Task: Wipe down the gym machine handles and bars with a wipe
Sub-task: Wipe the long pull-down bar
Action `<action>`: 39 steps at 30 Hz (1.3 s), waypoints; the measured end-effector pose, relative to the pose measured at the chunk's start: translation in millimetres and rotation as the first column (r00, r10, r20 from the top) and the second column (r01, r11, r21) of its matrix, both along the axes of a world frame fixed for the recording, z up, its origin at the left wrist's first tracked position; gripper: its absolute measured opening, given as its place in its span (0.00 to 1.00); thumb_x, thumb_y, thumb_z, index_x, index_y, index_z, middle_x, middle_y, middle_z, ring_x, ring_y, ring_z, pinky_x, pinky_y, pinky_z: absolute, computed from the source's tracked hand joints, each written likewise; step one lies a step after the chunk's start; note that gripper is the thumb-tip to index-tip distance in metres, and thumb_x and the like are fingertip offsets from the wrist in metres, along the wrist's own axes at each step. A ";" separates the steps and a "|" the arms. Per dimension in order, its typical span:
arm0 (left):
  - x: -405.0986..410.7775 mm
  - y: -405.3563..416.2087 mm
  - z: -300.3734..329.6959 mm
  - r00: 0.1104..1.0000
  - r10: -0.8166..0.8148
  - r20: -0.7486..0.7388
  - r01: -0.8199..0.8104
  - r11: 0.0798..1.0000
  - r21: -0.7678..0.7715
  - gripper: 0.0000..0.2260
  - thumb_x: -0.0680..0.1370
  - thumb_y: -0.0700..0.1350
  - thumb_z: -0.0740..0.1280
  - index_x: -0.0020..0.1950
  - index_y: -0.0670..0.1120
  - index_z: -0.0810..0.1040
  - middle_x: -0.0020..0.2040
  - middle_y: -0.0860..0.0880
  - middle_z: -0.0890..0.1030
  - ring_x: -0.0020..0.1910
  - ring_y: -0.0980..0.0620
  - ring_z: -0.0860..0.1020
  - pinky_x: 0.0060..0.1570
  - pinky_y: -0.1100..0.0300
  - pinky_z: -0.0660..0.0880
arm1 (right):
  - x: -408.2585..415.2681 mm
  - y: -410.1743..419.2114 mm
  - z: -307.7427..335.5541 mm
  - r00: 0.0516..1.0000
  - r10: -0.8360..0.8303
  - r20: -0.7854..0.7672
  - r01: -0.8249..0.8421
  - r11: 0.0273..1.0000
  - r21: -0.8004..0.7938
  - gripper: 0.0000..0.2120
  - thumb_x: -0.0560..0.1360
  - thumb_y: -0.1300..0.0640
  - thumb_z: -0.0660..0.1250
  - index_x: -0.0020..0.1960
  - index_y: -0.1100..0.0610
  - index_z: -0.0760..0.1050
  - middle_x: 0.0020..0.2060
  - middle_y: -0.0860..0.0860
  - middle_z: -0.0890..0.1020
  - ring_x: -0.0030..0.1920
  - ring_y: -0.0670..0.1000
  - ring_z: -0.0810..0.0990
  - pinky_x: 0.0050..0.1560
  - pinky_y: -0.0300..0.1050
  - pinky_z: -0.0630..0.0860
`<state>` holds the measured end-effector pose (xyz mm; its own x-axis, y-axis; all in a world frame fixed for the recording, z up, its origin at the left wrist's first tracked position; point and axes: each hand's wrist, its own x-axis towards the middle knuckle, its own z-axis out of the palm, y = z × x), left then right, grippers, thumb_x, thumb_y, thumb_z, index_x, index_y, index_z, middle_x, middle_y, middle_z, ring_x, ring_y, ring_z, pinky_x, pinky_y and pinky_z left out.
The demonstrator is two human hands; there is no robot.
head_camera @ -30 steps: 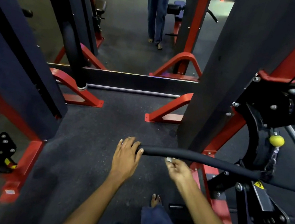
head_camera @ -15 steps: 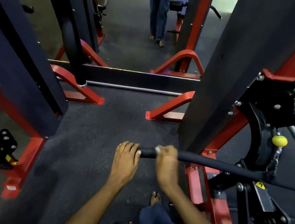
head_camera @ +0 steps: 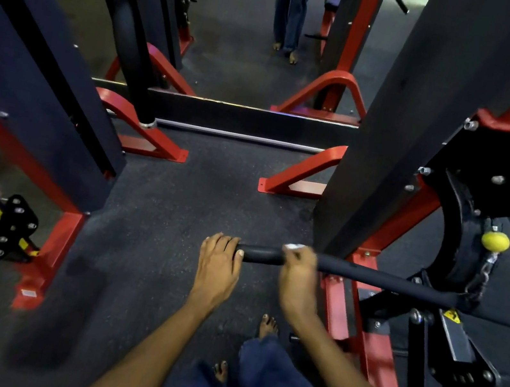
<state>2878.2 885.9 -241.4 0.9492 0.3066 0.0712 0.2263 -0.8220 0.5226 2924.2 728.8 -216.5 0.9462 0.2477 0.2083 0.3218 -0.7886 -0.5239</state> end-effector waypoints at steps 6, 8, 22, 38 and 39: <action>-7.6 5.6 -10.1 0.997 -0.060 -0.048 0.061 0.998 0.011 0.17 0.82 0.44 0.59 0.70 0.40 0.71 0.66 0.42 0.75 0.70 0.44 0.67 0.76 0.47 0.51 | 2.1 -39.4 -4.3 0.928 0.369 0.046 -0.355 0.917 -0.181 0.07 0.78 0.53 0.60 0.46 0.52 0.75 0.44 0.49 0.74 0.47 0.49 0.73 0.50 0.42 0.67; -8.3 5.1 -8.3 0.995 -0.067 -0.071 0.067 0.998 0.011 0.18 0.83 0.46 0.58 0.72 0.41 0.69 0.67 0.43 0.73 0.72 0.45 0.65 0.77 0.47 0.47 | 13.5 -80.4 -7.4 0.993 0.105 0.056 -0.093 0.979 -0.183 0.07 0.75 0.63 0.64 0.43 0.53 0.78 0.41 0.49 0.74 0.44 0.50 0.74 0.49 0.40 0.67; -8.1 -22.3 -2.6 0.966 -0.116 -0.231 0.152 0.978 0.144 0.37 0.76 0.61 0.37 0.78 0.42 0.56 0.77 0.45 0.60 0.78 0.48 0.49 0.69 0.46 0.25 | 44.4 -94.3 -4.9 1.000 -0.008 -0.026 0.004 0.987 -0.162 0.10 0.72 0.61 0.58 0.45 0.65 0.75 0.38 0.53 0.72 0.43 0.52 0.74 0.44 0.42 0.68; -3.0 -36.8 -9.4 0.945 -0.109 -0.309 0.160 0.976 0.145 0.26 0.83 0.56 0.51 0.78 0.44 0.55 0.77 0.47 0.58 0.78 0.46 0.50 0.73 0.42 0.33 | 62.6 -169.9 -17.5 0.915 -0.390 -0.107 0.345 0.891 -0.294 0.20 0.69 0.67 0.53 0.52 0.68 0.80 0.44 0.63 0.78 0.48 0.64 0.73 0.49 0.47 0.67; -2.5 -37.4 -9.9 0.945 -0.102 -0.312 0.154 0.977 0.146 0.27 0.83 0.56 0.51 0.78 0.43 0.55 0.77 0.46 0.58 0.78 0.46 0.50 0.73 0.42 0.33 | 58.5 -151.4 -15.0 0.909 -0.397 -0.128 0.353 0.896 -0.271 0.19 0.72 0.67 0.52 0.53 0.69 0.79 0.46 0.62 0.78 0.49 0.63 0.73 0.50 0.42 0.68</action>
